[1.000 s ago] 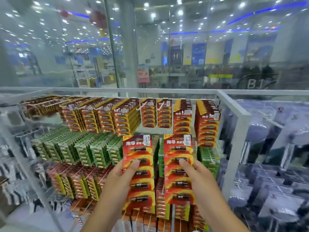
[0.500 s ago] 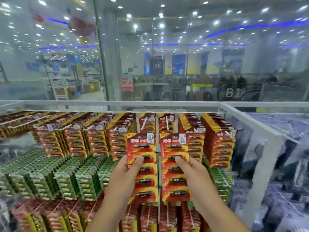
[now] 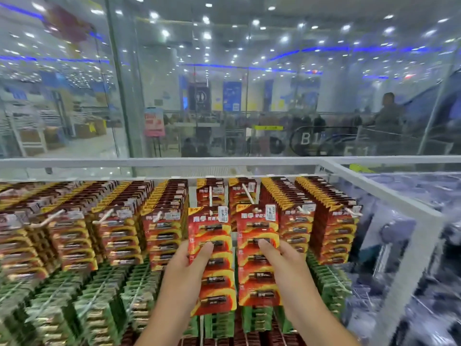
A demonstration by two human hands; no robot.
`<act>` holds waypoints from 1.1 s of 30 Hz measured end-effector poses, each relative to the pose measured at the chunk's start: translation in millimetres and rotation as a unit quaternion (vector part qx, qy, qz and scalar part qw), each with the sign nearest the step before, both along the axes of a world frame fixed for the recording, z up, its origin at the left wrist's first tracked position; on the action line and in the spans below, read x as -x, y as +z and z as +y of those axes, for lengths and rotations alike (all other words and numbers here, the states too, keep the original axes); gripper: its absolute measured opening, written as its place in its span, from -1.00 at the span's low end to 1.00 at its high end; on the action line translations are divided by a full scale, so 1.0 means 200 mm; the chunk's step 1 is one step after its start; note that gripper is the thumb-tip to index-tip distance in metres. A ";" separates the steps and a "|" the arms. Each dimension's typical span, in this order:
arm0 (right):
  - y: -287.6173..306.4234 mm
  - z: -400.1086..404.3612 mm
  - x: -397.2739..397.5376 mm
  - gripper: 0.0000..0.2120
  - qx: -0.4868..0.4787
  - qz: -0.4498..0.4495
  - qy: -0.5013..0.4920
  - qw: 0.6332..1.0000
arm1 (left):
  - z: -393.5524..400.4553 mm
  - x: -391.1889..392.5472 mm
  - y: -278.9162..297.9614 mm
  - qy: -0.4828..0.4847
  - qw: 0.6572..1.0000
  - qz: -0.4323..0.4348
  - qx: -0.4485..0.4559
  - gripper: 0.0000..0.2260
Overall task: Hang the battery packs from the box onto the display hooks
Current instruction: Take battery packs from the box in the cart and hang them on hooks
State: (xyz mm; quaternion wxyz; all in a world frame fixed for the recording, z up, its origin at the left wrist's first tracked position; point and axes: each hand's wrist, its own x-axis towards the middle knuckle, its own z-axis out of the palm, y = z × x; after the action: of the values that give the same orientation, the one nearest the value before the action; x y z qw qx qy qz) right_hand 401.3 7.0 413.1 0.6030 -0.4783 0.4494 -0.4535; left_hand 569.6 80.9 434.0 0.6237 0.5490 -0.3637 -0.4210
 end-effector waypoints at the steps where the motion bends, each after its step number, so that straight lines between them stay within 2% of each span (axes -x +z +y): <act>1: -0.01 0.00 0.00 -0.83 -0.003 0.000 0.000 1.000 | -0.03 -0.01 -0.03 0.005 1.000 -0.003 -0.013 -0.66; 2: -0.01 0.00 -0.01 -0.80 -0.006 -0.001 -0.002 1.000 | -0.06 -0.03 -0.07 0.016 1.000 -0.008 -0.015 -0.79; 8: -0.03 -0.02 -0.01 -0.80 0.003 -0.001 -0.020 1.000 | -0.14 -0.10 -0.17 0.013 1.000 0.025 -0.001 -0.83; 12: -0.05 -0.06 -0.01 -0.59 0.009 0.010 -0.021 1.000 | -0.15 -0.10 -0.18 0.019 0.999 0.031 -0.013 -0.87; 15: -0.05 -0.10 -0.02 -0.80 0.006 0.014 -0.012 1.000 | -0.18 -0.10 -0.17 0.010 0.999 0.033 -0.020 -0.86; 18: -0.05 -0.14 -0.05 -0.92 0.009 -0.004 -0.023 1.000 | -0.21 -0.09 -0.15 -0.001 1.000 0.012 -0.010 -0.97; 20: -0.07 -0.18 -0.09 -0.91 0.016 -0.007 -0.031 0.999 | -0.27 -0.11 -0.16 0.006 1.000 -0.008 -0.001 -0.89; 22: -0.11 -0.24 -0.14 -0.93 0.009 -0.025 -0.038 0.999 | -0.37 -0.13 -0.20 0.036 0.999 -0.008 0.000 -0.95; 25: -0.16 -0.34 -0.23 -0.82 0.018 -0.045 -0.062 0.997 | -0.52 -0.15 -0.25 0.064 0.998 -0.007 0.016 -0.83; 33: -0.21 -0.67 -0.40 -0.83 0.033 -0.019 -0.118 0.992 | -0.84 -0.17 -0.30 0.125 0.991 0.047 0.020 -0.94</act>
State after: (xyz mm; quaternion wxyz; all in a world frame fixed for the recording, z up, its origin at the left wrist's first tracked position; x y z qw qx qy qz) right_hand 481.2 -127.5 370.4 0.5378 -0.4324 0.4761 -0.5451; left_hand 604.3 -87.1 373.6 0.6988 0.5574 -0.2703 -0.3578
